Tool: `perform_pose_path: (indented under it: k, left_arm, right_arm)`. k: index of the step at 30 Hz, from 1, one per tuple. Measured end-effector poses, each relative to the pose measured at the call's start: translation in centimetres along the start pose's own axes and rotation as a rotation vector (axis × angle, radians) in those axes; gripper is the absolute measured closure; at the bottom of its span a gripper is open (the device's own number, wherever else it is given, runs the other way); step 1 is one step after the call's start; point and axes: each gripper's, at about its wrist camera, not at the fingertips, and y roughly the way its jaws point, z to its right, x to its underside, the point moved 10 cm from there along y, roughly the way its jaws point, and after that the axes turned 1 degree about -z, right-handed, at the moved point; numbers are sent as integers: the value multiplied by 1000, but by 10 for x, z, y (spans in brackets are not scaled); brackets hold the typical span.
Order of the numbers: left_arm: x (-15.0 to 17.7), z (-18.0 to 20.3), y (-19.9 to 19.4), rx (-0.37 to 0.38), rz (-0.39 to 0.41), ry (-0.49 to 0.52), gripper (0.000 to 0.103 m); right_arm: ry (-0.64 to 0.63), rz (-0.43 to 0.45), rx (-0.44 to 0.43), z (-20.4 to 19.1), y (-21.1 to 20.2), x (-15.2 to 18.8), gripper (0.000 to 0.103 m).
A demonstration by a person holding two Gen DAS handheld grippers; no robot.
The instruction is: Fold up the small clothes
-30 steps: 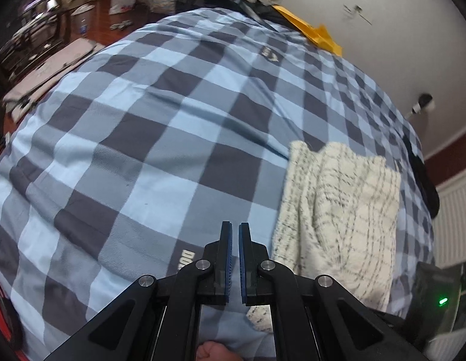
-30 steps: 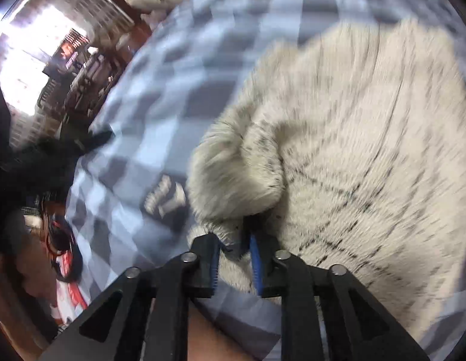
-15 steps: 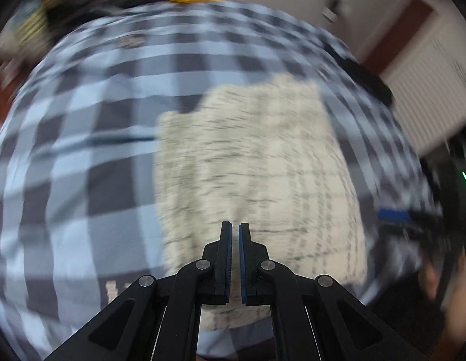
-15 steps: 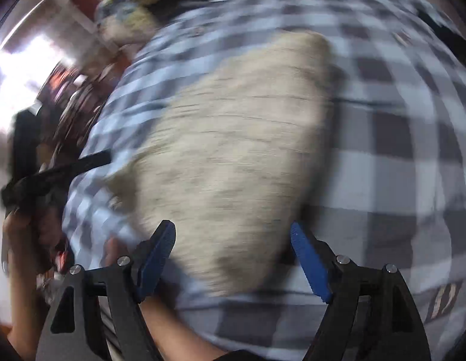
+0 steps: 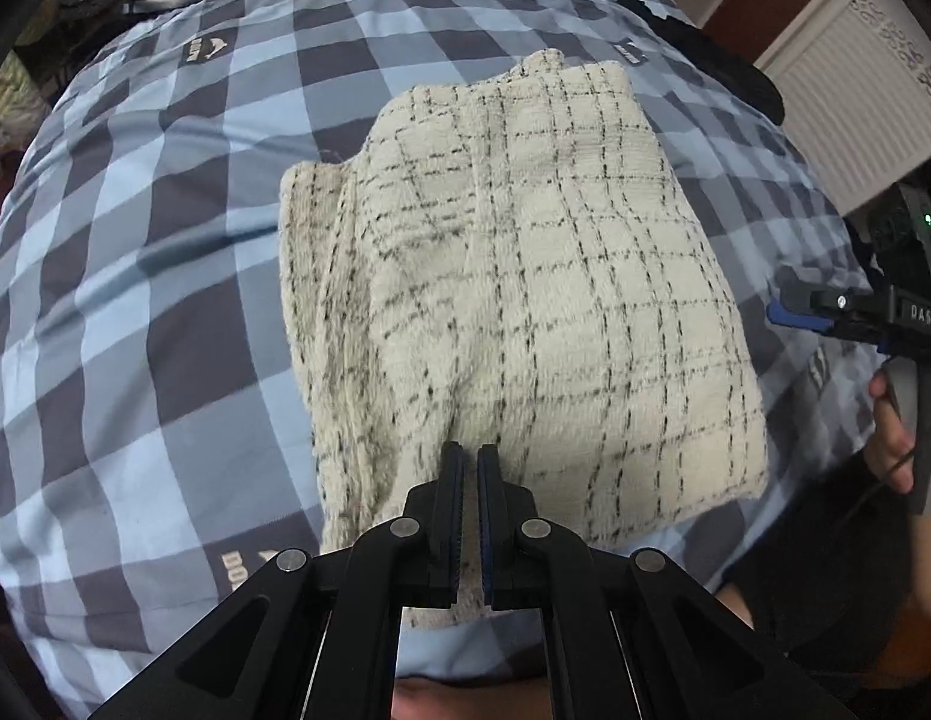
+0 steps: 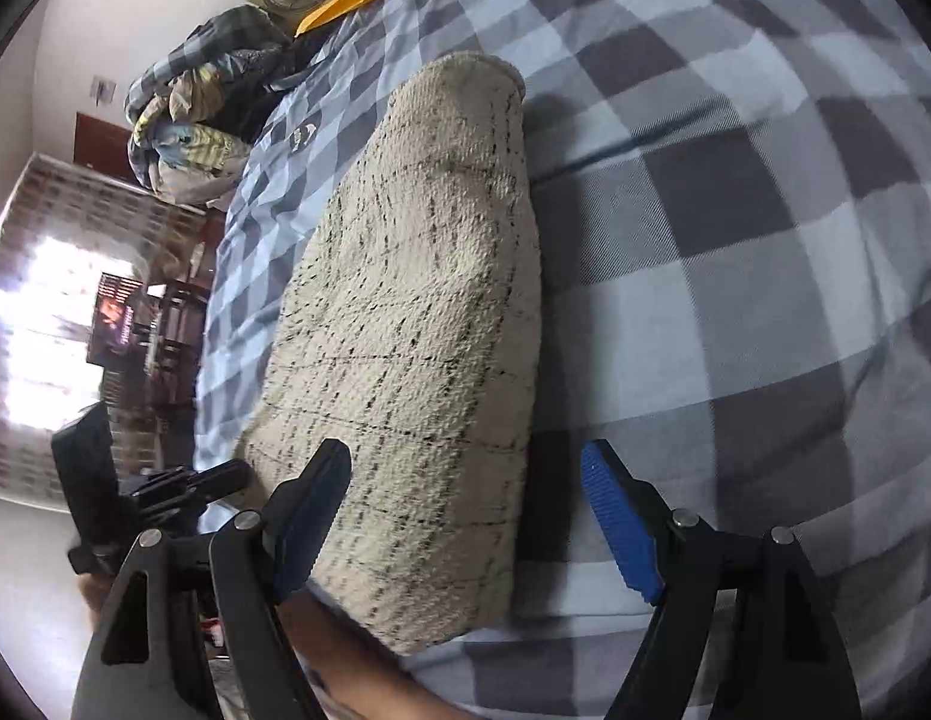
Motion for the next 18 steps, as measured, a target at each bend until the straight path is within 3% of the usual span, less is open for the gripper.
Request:
perform_pose_path:
  k: [8, 11, 15, 18]
  left_arm:
    - [-10, -7, 43, 62, -108, -68, 100]
    - [0, -17, 53, -19, -152, -101, 100]
    - [21, -18, 57, -153, -175, -74, 100]
    - [42, -17, 60, -169, -187, -83, 101]
  right_arm:
    - [33, -17, 13, 17, -15, 7, 26]
    - [55, -18, 11, 24, -18, 8, 26]
    - [54, -35, 26, 28, -16, 10, 26]
    - [37, -50, 48, 28, -13, 12, 26]
